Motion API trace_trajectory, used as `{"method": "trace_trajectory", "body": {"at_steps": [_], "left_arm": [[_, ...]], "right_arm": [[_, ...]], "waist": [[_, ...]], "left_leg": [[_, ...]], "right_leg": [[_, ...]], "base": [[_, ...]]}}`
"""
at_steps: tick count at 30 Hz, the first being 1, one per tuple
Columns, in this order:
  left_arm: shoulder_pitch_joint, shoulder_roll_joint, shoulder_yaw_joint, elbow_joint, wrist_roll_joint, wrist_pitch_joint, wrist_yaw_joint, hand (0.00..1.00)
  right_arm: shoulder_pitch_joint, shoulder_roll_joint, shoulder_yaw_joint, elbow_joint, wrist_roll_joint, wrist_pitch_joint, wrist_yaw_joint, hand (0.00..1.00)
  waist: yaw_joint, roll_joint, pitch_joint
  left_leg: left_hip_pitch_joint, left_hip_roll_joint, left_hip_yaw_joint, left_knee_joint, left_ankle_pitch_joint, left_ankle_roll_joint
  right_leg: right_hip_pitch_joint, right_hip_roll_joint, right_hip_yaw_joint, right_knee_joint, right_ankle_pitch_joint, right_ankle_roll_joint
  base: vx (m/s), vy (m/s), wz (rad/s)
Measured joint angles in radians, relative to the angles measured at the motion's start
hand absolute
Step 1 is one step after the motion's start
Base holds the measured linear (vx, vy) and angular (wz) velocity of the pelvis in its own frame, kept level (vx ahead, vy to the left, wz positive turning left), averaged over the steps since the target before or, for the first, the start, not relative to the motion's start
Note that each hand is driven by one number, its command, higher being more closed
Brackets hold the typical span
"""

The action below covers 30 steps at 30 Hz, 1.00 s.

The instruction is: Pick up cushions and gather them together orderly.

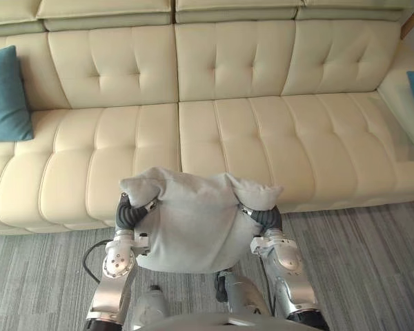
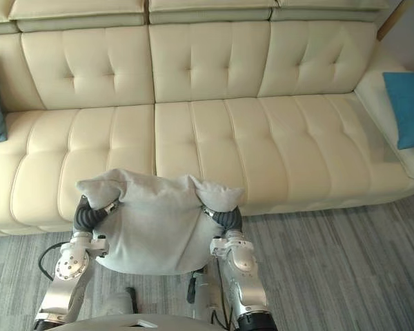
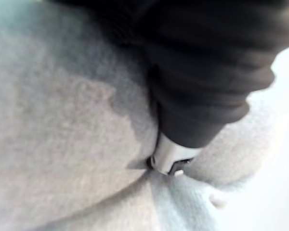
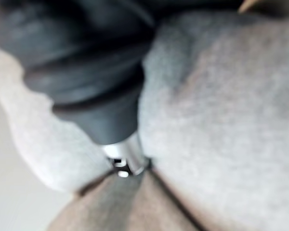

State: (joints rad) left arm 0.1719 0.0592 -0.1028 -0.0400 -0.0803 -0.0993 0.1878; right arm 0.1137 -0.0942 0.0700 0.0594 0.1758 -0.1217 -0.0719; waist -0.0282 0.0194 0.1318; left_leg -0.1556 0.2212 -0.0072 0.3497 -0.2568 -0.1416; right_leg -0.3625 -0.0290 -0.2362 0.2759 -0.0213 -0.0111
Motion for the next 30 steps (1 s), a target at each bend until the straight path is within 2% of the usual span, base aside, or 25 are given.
{"method": "trace_trajectory", "body": {"at_steps": [2,4,5,6,7,8,10,11,12,13,14,16,19,23,26,30], "left_arm": [[-0.003,-0.023,0.001,0.006,-0.016,0.0,0.0,1.0],[-0.005,-0.034,0.001,0.007,-0.036,-0.002,-0.003,1.0],[-0.009,-0.033,0.001,0.007,-0.036,-0.002,-0.005,1.0],[-0.015,-0.036,0.001,0.007,-0.037,-0.003,-0.006,1.0],[-0.023,-0.042,0.001,0.003,-0.036,-0.006,-0.006,1.0],[-0.022,-0.045,0.002,-0.01,-0.036,-0.006,-0.009,1.0],[-0.019,-0.049,0.005,-0.016,-0.036,-0.007,-0.018,1.0],[-0.012,-0.053,0.004,-0.031,-0.035,-0.007,-0.019,1.0],[-0.001,-0.061,0.004,-0.037,-0.035,-0.011,-0.02,1.0],[0.012,-0.064,0.004,-0.044,-0.035,-0.011,-0.02,1.0],[0.021,-0.057,0.004,-0.047,-0.035,-0.011,-0.021,1.0],[0.034,-0.028,0.008,-0.049,-0.036,-0.012,-0.021,1.0],[0.068,-0.008,0.011,-0.048,-0.035,-0.012,-0.04,1.0],[0.068,0.001,0.014,-0.034,-0.036,-0.011,-0.061,1.0],[0.076,-0.001,0.014,-0.017,-0.036,-0.01,-0.065,1.0],[0.08,-0.002,0.015,-0.003,-0.036,-0.009,-0.069,1.0]], "right_arm": [[0.012,-0.018,0.0,-0.058,0.021,0.0,-0.002,1.0],[0.02,-0.049,0.001,-0.142,0.023,-0.002,-0.002,1.0],[0.019,-0.052,0.0,-0.161,0.023,-0.002,-0.002,1.0],[0.019,-0.055,0.0,-0.177,0.025,-0.004,-0.002,1.0],[0.019,-0.055,-0.002,-0.192,0.029,-0.004,-0.002,1.0],[0.024,-0.054,-0.002,-0.194,0.031,-0.004,-0.002,1.0],[0.027,-0.053,-0.002,-0.195,0.031,-0.002,-0.002,1.0],[0.032,-0.055,-0.003,-0.2,0.031,-0.004,-0.002,1.0],[0.034,-0.056,-0.003,-0.199,0.031,-0.004,-0.002,1.0],[0.036,-0.054,-0.002,-0.196,0.031,-0.002,-0.001,1.0],[0.048,-0.034,-0.002,-0.196,0.031,0.001,-0.001,1.0],[0.058,0.002,0.0,-0.192,0.019,0.001,0.004,1.0],[0.056,0.008,0.006,-0.139,0.015,0.001,0.018,1.0],[0.03,0.004,0.005,-0.076,0.015,0.002,0.028,1.0],[0.03,0.003,0.005,-0.07,0.014,0.01,0.028,1.0],[0.022,0.004,0.005,-0.028,0.005,0.01,0.039,1.0]], "waist": [[-0.004,0.002,0.001],[0.01,0.003,0.002],[0.017,0.003,0.002],[0.022,0.005,0.001],[0.03,0.011,-0.001],[0.031,0.015,0.0],[0.04,0.014,0.001],[0.052,0.017,-0.002],[0.062,0.037,-0.011],[0.065,0.054,-0.017],[0.064,0.045,-0.022],[0.066,0.006,-0.034],[0.064,-0.015,-0.044],[0.055,-0.024,-0.048],[0.048,-0.026,-0.047],[0.03,-0.034,-0.025]], "left_leg": [[-0.082,0.051,-0.013,0.222,0.032,0.005],[-0.148,0.076,0.022,0.388,0.151,0.031],[-0.164,0.08,0.038,0.424,0.188,0.037],[-0.183,0.087,0.054,0.474,0.185,0.038],[-0.213,0.083,0.076,0.509,0.122,0.039],[-0.225,0.081,0.113,0.483,0.062,0.043],[-0.226,0.065,0.135,0.399,0.024,0.046],[-0.213,0.049,0.148,0.277,0.028,0.047],[-0.196,0.04,0.15,0.131,0.142,0.076],[-0.182,0.043,0.146,0.097,0.156,0.05],[-0.151,0.026,0.149,0.054,0.137,0.039],[-0.117,-0.028,0.176,-0.011,0.151,0.06],[-0.054,-0.063,0.202,-0.068,0.157,0.069],[-0.05,-0.066,0.235,-0.102,0.167,0.073],[-0.026,-0.067,0.265,-0.107,0.164,0.08],[0.017,-0.068,0.279,-0.061,0.108,0.104]], "right_leg": [[0.058,0.035,-0.049,0.009,-0.027,-0.044],[0.124,0.051,-0.048,-0.034,-0.038,-0.059],[0.14,0.05,-0.043,-0.051,-0.039,-0.06],[0.157,0.046,-0.035,-0.068,-0.042,-0.064],[0.17,0.043,-0.025,-0.086,-0.042,-0.064],[0.203,0.041,-0.024,-0.114,-0.043,-0.063],[0.241,0.03,-0.026,-0.131,-0.046,-0.058],[0.246,0.018,-0.025,-0.118,-0.058,-0.038],[0.245,0.019,-0.014,-0.096,-0.078,-0.007],[0.245,0.027,-0.002,-0.081,-0.089,0.01],[0.244,0.009,0.007,-0.075,-0.093,0.02],[0.242,-0.033,0.025,-0.086,-0.089,0.029],[0.284,-0.055,0.062,-0.133,-0.067,0.055],[0.275,-0.051,0.11,-0.19,-0.011,0.05],[0.269,-0.053,0.144,-0.178,0.005,0.048],[0.176,-0.069,0.176,0.092,-0.019,0.046]], "base": [[0.38,-0.252,0.27],[0.32,-0.181,-0.04],[0.23,-0.085,-0.1],[0.18,-0.034,-0.11],[0.22,0.008,-0.05],[0.17,0.045,0.02],[0.16,0.111,0.07],[0.16,0.199,-0.13],[0.12,0.205,-0.25],[0.14,0.242,-0.19],[0.13,0.242,-0.04],[0.12,0.229,0.02],[0.06,0.109,-0.15],[-0.02,0.044,-0.26],[-0.06,0.057,-0.43],[-0.13,0.107,-0.22]]}}
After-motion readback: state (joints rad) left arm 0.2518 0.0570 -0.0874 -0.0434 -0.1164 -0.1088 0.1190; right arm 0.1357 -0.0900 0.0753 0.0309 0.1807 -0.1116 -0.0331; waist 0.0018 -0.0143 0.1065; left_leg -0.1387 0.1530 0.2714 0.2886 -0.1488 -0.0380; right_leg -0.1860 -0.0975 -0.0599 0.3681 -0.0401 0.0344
